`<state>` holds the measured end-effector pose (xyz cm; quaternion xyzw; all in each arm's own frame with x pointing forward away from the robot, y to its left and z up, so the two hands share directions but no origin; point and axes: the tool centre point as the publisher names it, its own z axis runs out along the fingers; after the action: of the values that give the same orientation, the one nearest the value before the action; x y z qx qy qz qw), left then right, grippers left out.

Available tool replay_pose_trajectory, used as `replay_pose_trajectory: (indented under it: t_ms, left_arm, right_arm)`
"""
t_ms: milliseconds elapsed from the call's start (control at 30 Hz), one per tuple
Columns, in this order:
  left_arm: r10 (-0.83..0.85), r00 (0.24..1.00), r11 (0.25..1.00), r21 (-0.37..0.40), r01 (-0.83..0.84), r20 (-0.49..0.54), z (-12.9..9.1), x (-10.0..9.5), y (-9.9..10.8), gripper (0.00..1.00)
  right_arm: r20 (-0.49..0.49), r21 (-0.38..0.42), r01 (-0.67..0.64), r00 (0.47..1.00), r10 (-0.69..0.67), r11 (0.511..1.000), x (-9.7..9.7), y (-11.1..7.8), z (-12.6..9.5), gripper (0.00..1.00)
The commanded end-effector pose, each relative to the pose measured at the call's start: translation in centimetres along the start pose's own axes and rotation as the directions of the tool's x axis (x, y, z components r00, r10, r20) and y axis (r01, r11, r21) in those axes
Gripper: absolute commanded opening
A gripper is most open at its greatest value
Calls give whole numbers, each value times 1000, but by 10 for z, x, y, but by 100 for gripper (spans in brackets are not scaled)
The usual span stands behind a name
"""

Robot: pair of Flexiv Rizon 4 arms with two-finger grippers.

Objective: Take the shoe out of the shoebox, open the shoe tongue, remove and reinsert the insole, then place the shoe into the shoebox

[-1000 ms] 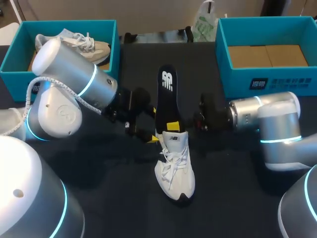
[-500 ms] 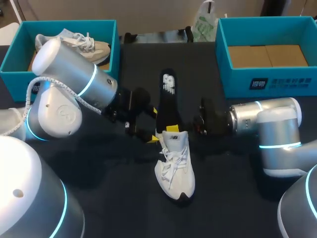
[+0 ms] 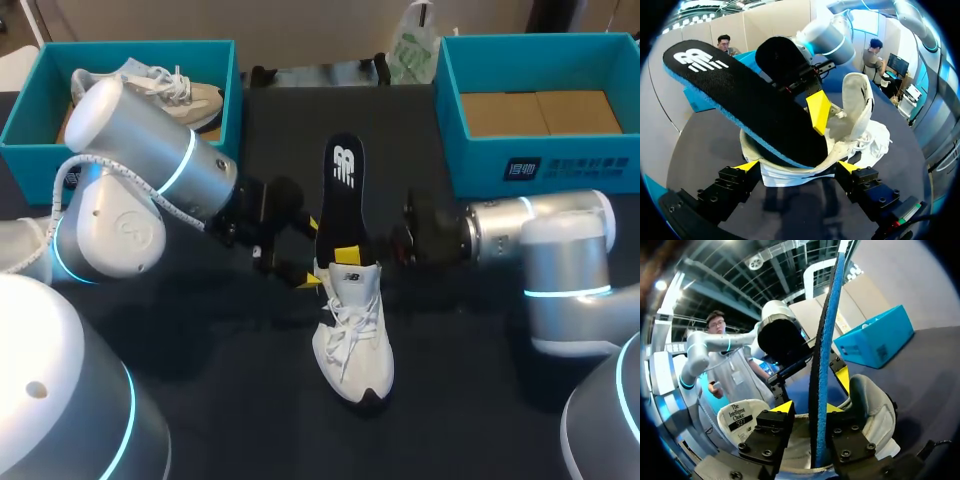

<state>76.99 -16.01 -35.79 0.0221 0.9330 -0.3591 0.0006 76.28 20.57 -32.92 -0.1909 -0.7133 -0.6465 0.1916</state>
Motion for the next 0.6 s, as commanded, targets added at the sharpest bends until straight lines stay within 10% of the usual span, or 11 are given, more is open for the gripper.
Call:
replay_pose_trajectory:
  t_ms: [33, 300, 400, 600]
  left_arm:
    - [1, 1000, 1000, -2, -1, 1, -1, 1, 0, 100]
    - [1, 1000, 1000, -2, -1, 1, -1, 1, 0, 100]
    - [1, 1000, 1000, -2, -1, 1, -1, 1, 0, 100]
    - [1, 1000, 1000, -2, -1, 1, -1, 1, 0, 100]
  right_arm:
    - [-2, 27, 5, 1000, -5, 1000, 1, 10, -3, 33]
    - [-19, 78, 1, 1000, 0, 997, -10, 23, -9, 27]
    - [-32, 91, -25, 999, 28, 996, -15, 20, -9, 0]
    - [-34, 108, -61, 997, 65, 992, -17, 9, -9, 0]
